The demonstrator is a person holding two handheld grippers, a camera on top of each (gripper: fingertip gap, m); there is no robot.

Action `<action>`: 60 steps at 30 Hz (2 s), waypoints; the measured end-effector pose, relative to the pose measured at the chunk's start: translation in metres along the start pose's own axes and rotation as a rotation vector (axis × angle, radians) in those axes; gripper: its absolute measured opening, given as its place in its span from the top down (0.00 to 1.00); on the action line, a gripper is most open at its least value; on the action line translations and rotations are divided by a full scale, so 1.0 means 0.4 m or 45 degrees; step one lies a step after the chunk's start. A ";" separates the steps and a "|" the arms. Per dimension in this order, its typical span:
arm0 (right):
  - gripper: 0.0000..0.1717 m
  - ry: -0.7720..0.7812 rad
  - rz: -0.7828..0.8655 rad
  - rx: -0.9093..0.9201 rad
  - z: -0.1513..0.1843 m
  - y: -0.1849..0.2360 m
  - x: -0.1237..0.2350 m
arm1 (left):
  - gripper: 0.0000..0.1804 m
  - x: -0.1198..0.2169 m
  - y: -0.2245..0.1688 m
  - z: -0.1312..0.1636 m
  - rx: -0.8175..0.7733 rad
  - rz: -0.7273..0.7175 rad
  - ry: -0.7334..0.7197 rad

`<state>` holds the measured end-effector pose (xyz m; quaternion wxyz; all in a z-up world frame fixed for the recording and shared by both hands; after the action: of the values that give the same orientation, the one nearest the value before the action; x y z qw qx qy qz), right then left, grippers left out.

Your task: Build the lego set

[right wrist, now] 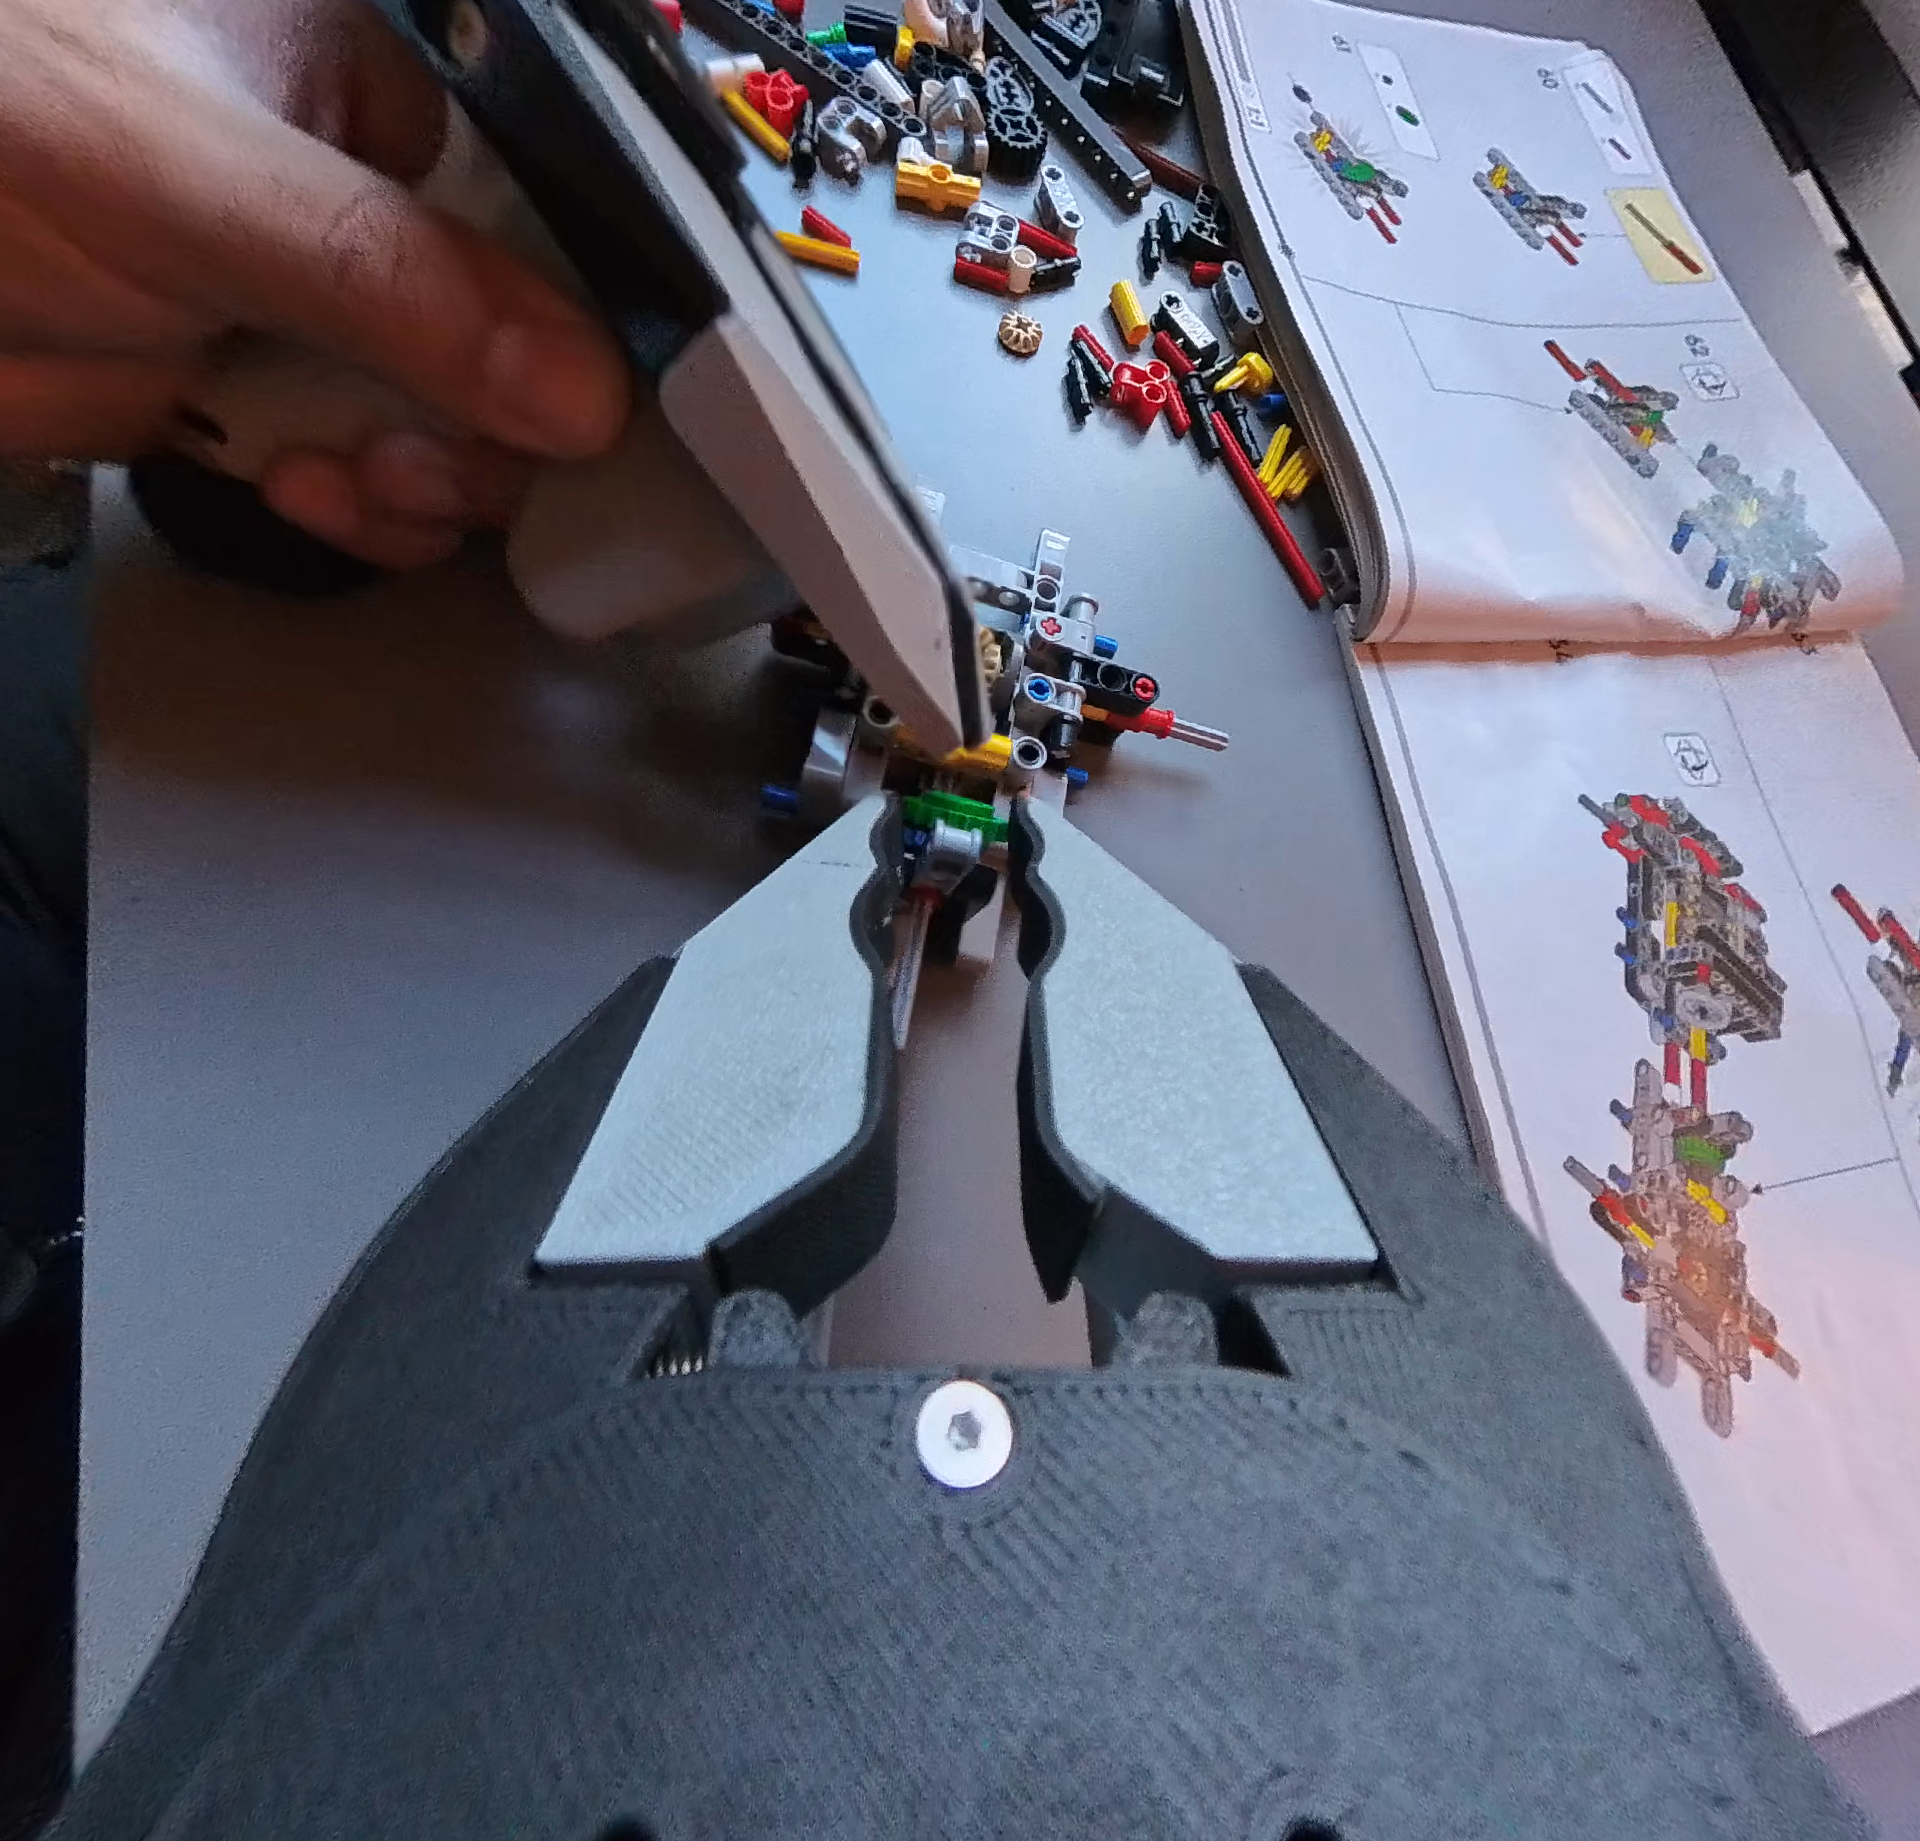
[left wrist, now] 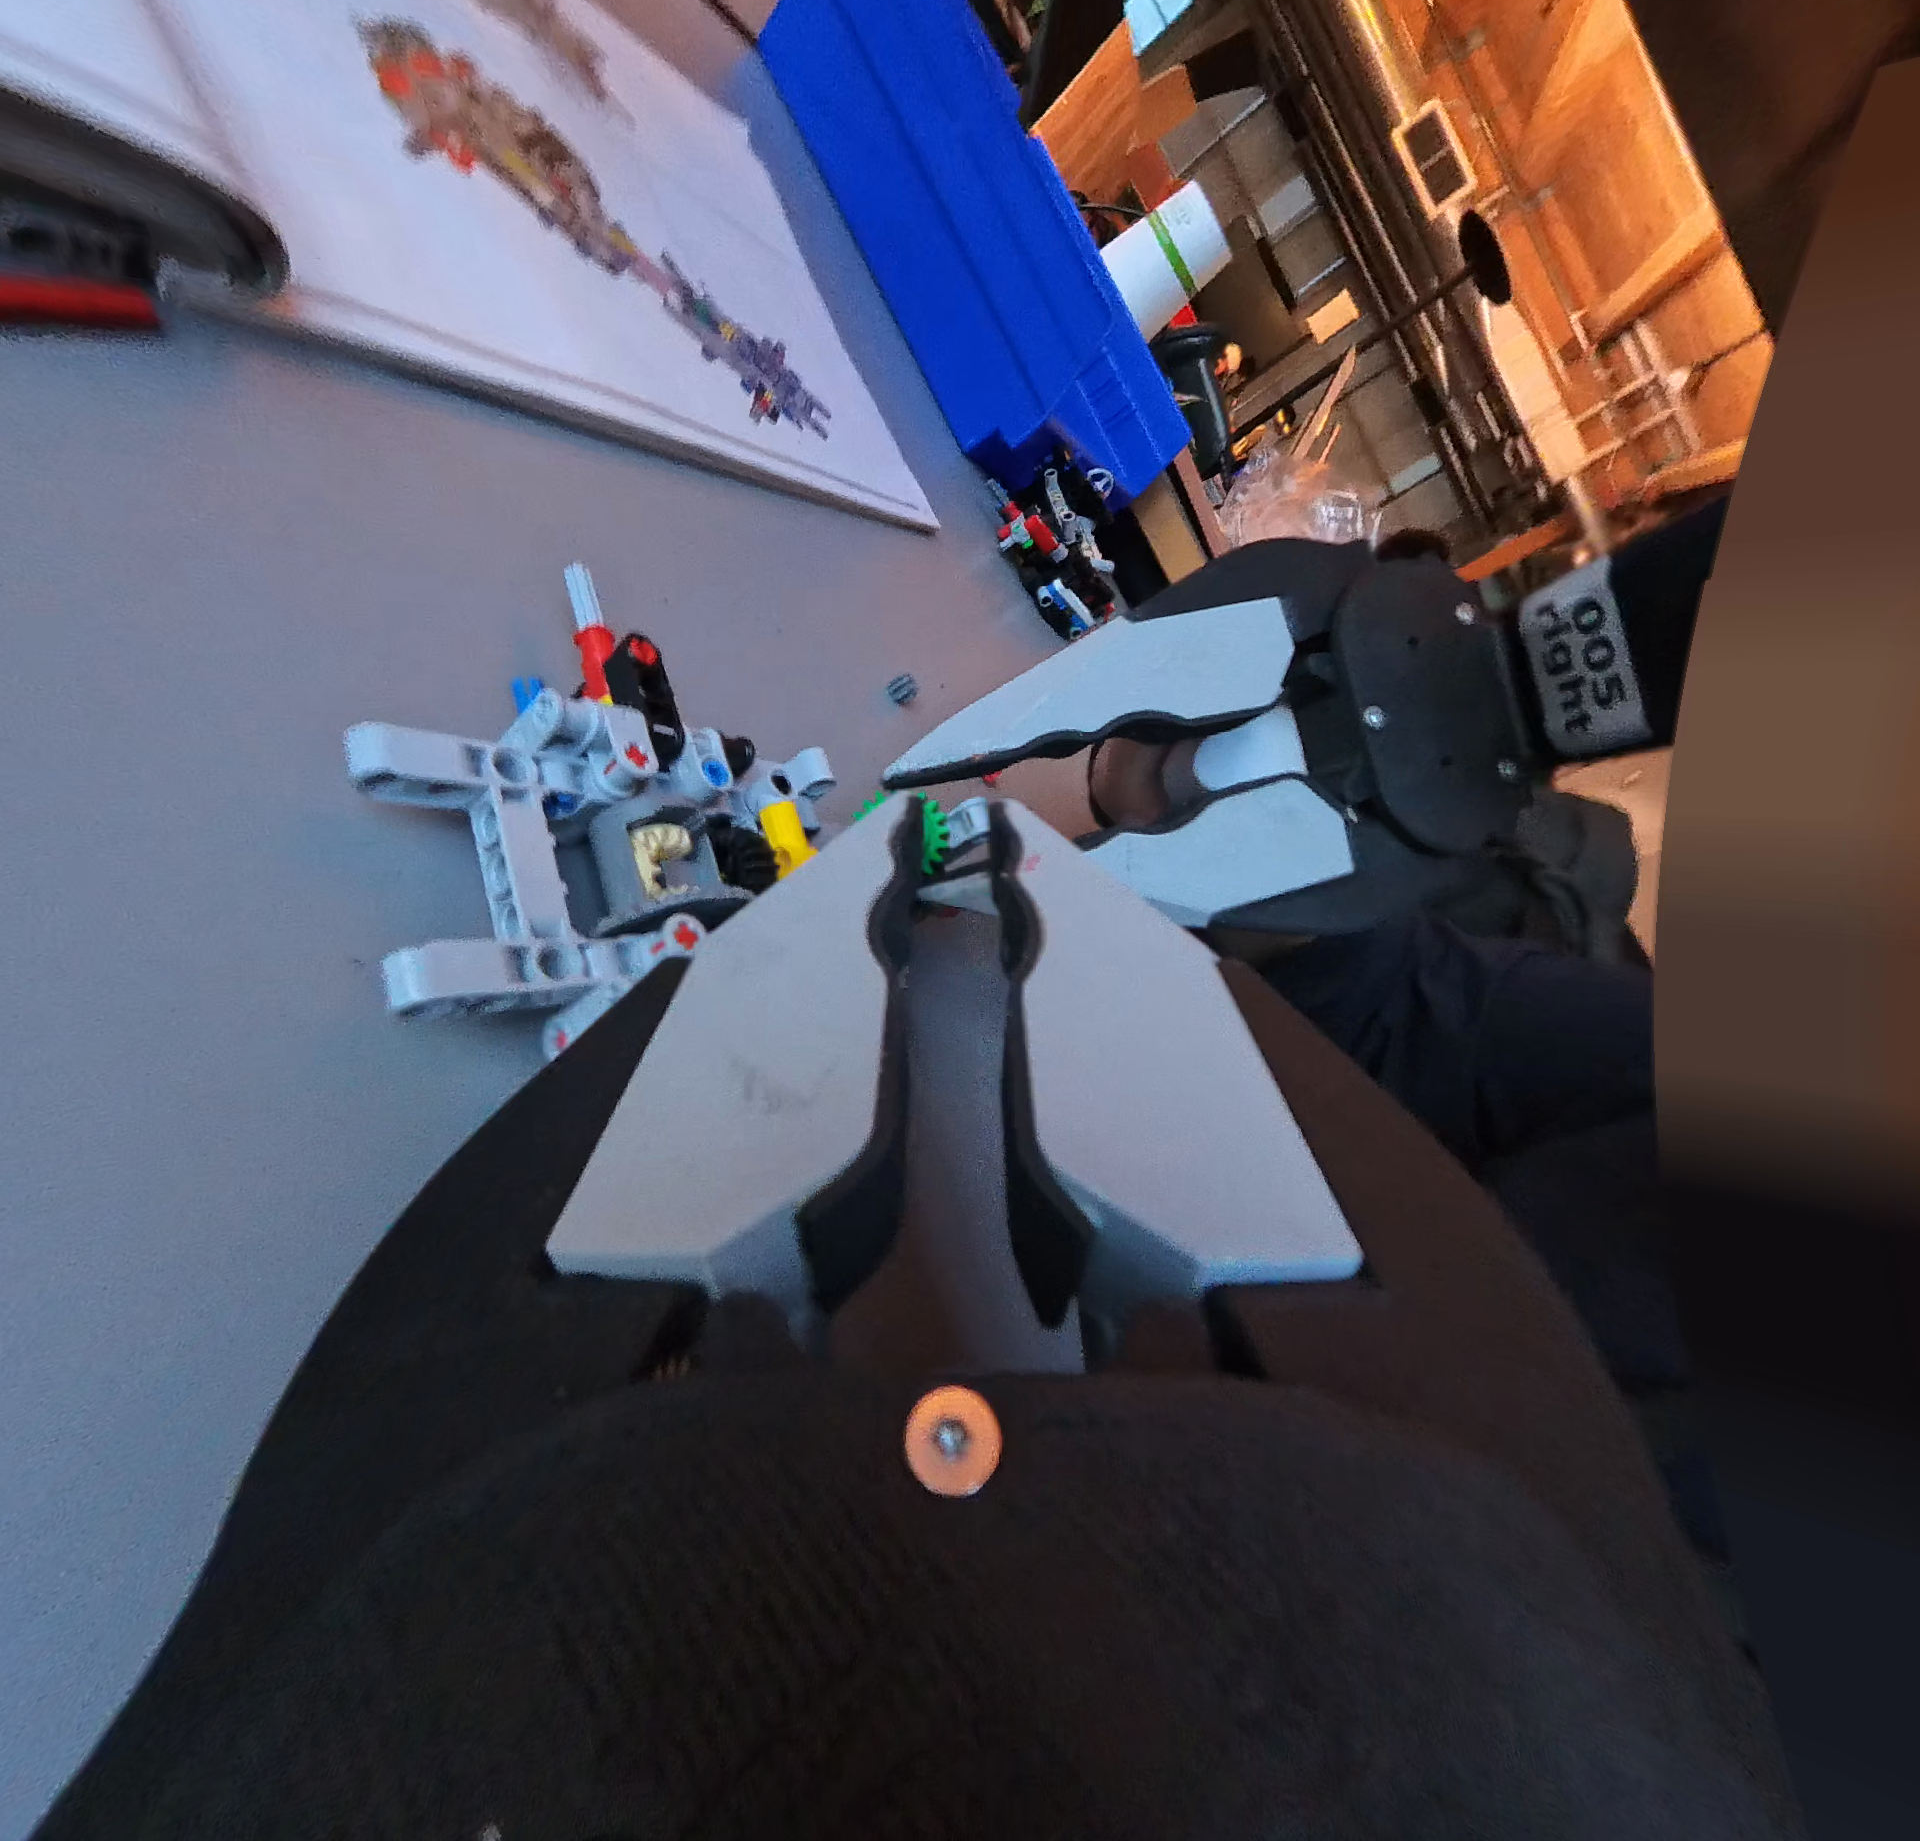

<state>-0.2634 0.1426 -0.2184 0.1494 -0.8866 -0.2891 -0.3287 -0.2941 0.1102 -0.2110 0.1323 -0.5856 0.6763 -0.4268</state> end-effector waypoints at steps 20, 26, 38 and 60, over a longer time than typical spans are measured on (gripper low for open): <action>0.90 0.147 -0.341 -0.188 -0.004 -0.020 0.005 | 0.90 0.009 -0.028 -0.010 -1.686 0.159 0.252; 0.90 0.075 -0.355 -0.205 -0.009 -0.012 0.008 | 0.82 0.046 -0.008 -0.005 -1.566 0.101 0.269; 0.90 -0.018 -0.366 -0.191 0.013 -0.007 0.004 | 0.80 0.194 0.187 -0.136 -0.941 -0.676 0.362; 0.90 -0.064 -0.435 -0.089 0.022 0.020 0.005 | 0.73 0.099 0.335 -0.275 -0.083 -0.546 0.708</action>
<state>-0.2531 0.1413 -0.2242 0.0531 -0.8371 -0.4277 -0.3370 -0.4707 0.1139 -0.2303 -0.1684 -0.5797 0.5614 -0.5660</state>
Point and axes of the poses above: each gripper's, where its closed fingertips meet, x back along the fingers, z out of its underside, y = z × x across the jaws, the point moved 3 cm from there along x, back along the fingers, and after that the axes turned 10 degrees about -z, right-handed, at the moved point
